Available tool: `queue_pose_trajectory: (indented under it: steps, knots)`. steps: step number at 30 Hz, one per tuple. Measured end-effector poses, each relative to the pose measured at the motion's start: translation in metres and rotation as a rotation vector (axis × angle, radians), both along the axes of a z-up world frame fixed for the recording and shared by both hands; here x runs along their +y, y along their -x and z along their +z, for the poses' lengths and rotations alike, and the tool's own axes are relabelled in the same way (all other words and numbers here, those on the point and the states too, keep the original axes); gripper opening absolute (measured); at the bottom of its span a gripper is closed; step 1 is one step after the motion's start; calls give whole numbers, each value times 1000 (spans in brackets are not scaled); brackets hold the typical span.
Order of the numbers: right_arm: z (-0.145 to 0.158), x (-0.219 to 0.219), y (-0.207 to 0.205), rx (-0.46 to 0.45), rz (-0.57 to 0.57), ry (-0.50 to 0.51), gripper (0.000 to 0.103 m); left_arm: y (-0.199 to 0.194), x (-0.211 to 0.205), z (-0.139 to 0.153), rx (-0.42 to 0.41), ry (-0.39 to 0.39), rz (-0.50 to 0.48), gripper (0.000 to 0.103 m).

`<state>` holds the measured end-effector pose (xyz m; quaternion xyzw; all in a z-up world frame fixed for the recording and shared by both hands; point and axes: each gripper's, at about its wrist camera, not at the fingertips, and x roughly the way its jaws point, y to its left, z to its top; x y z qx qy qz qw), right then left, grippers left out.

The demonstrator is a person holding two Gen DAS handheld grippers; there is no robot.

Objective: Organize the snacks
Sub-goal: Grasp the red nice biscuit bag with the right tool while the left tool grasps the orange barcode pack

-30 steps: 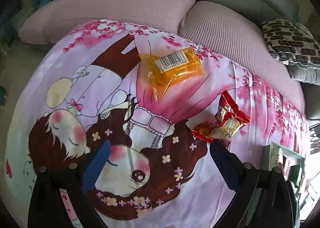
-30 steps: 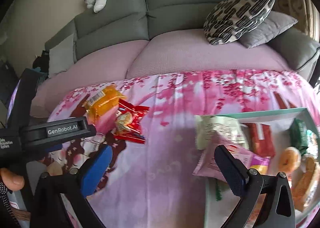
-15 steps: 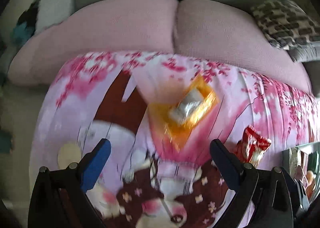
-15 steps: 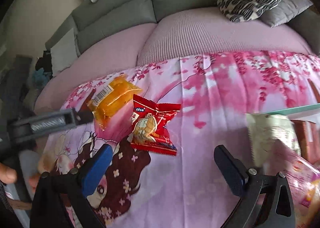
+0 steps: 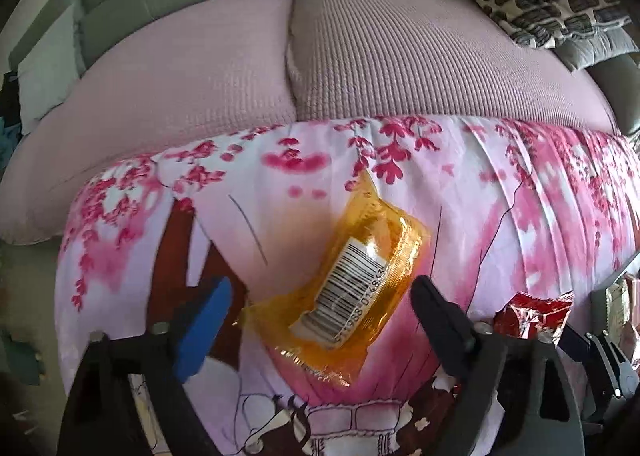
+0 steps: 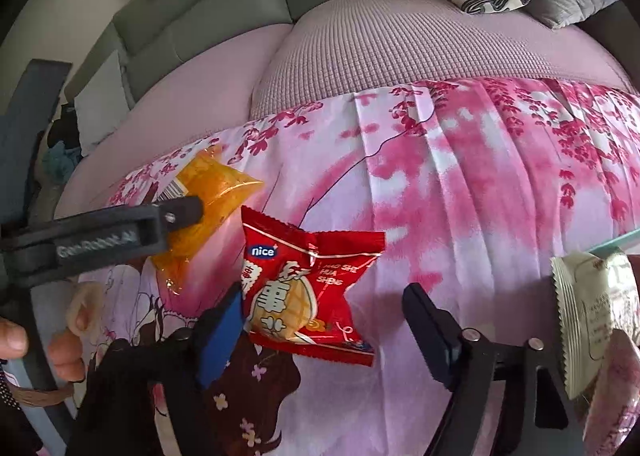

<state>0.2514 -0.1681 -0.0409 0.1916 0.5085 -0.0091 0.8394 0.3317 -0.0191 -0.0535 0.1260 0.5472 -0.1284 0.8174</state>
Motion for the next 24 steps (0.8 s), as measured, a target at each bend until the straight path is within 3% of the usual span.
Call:
queue_pose_trajectory:
  steps: [7,9,15,24]
  knots:
    - [-4,8,-5,-4,16,-9,57,-4,-4,-8,23,30,11,73]
    - [-5,8,-5,-6,17,-23,56,0,-6,-8,20,33,12,70]
    - [0,1,6,-6,15,-36,55,4,-14,-1,41,70,43,46]
    - [23,-22,39,-33,-4,-47,55,46,-10,18,40,171,177,44]
